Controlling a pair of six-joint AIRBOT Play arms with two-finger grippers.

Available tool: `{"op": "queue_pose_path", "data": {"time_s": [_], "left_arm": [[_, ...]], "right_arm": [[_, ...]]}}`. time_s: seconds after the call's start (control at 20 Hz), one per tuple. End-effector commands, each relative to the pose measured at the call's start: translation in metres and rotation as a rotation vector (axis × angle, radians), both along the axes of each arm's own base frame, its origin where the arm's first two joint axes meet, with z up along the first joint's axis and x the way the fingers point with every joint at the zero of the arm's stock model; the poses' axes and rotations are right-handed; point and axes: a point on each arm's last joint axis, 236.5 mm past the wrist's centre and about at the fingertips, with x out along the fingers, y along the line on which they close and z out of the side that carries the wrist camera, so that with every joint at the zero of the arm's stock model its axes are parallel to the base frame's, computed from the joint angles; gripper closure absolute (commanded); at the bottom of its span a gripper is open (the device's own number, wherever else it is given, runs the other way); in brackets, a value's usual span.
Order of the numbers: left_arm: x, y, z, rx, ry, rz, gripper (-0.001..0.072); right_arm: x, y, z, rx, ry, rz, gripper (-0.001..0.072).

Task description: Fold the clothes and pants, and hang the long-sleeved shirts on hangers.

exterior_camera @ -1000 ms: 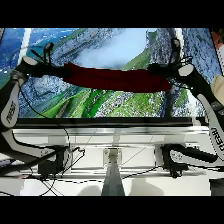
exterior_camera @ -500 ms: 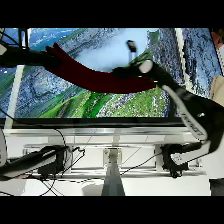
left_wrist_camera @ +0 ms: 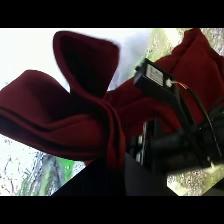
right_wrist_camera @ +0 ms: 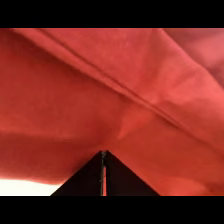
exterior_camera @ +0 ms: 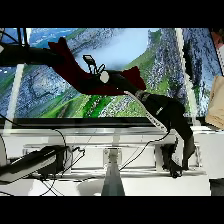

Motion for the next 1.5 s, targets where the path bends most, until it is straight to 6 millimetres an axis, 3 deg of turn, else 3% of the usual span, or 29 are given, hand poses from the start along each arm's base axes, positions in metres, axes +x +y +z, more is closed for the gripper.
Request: {"op": "queue_pose_path", "data": {"time_s": [0.0, 0.15, 0.25, 0.4, 0.5, 0.6, 0.65, 0.7, 0.75, 0.85, 1.0, 1.05, 1.15, 1.2, 1.25, 1.3, 1.4, 1.45], "left_arm": [[0.012, -0.009, 0.005, 0.031, -0.070, 0.006, 0.0695], [0.033, -0.040, 0.019, 0.015, -0.192, 0.008, 0.0695], [0.041, -0.081, 0.008, -0.002, -0.212, -0.038, 0.0695], [0.032, -0.169, -0.031, -0.092, -0.147, -0.137, 0.0695], [0.026, -0.232, -0.048, -0.185, -0.138, -0.145, 0.0695], [0.016, -0.281, -0.063, -0.205, -0.181, -0.152, 0.0694], [0.010, -0.300, -0.068, -0.204, -0.210, -0.159, 0.0630], [0.005, -0.313, -0.072, -0.195, -0.243, -0.168, 0.0363], [0.002, -0.323, -0.072, -0.190, -0.274, -0.174, 0.0027], [-0.001, -0.329, -0.068, -0.192, -0.300, -0.176, -0.0013], [0.013, -0.311, -0.072, -0.179, -0.279, -0.153, -0.0013], [0.016, -0.301, -0.080, -0.156, -0.251, -0.164, -0.0013], [0.016, -0.274, -0.105, -0.048, -0.192, -0.229, -0.0013], [0.016, -0.256, -0.119, 0.019, -0.157, -0.262, -0.0013], [0.016, -0.239, -0.130, 0.074, -0.126, -0.283, -0.0013], [0.018, -0.219, -0.140, 0.124, -0.094, -0.293, -0.0006], [0.025, -0.185, -0.149, 0.205, -0.065, -0.296, 0.0129], [0.030, -0.167, -0.148, 0.244, -0.068, -0.287, 0.0129]], "right_arm": [[0.030, -0.053, 0.002, -0.146, -0.052, 0.020, 0.0702], [0.072, -0.163, 0.019, -0.317, -0.046, -0.046, 0.0702], [0.091, -0.235, 0.037, -0.356, 0.001, -0.137, 0.0701], [0.101, -0.322, 0.057, -0.370, 0.074, -0.263, 0.0701], [0.103, -0.366, 0.065, -0.374, 0.108, -0.330, 0.0701], [0.102, -0.403, 0.067, -0.379, 0.143, -0.388, 0.0701], [0.101, -0.422, 0.065, -0.390, 0.161, -0.414, 0.0701], [0.100, -0.442, 0.062, -0.409, 0.173, -0.441, 0.0701], [0.097, -0.463, 0.060, -0.434, 0.191, -0.469, 0.0702], [0.088, -0.501, 0.056, -0.470, 0.235, -0.517, 0.0701], [0.066, -0.526, 0.045, -0.459, 0.311, -0.500, 0.0702], [0.056, -0.521, 0.039, -0.413, 0.336, -0.446, 0.0702], [0.042, -0.487, 0.031, -0.204, 0.370, -0.332, 0.0686], [0.041, -0.473, 0.027, -0.105, 0.391, -0.349, 0.0531], [0.041, -0.460, 0.020, -0.026, 0.419, -0.384, 0.0235], [0.039, -0.446, 0.011, 0.031, 0.447, -0.407, 0.0180], [0.031, -0.422, -0.010, 0.071, 0.491, -0.426, 0.0179], [0.026, -0.409, -0.022, 0.061, 0.503, -0.426, 0.0122]]}}
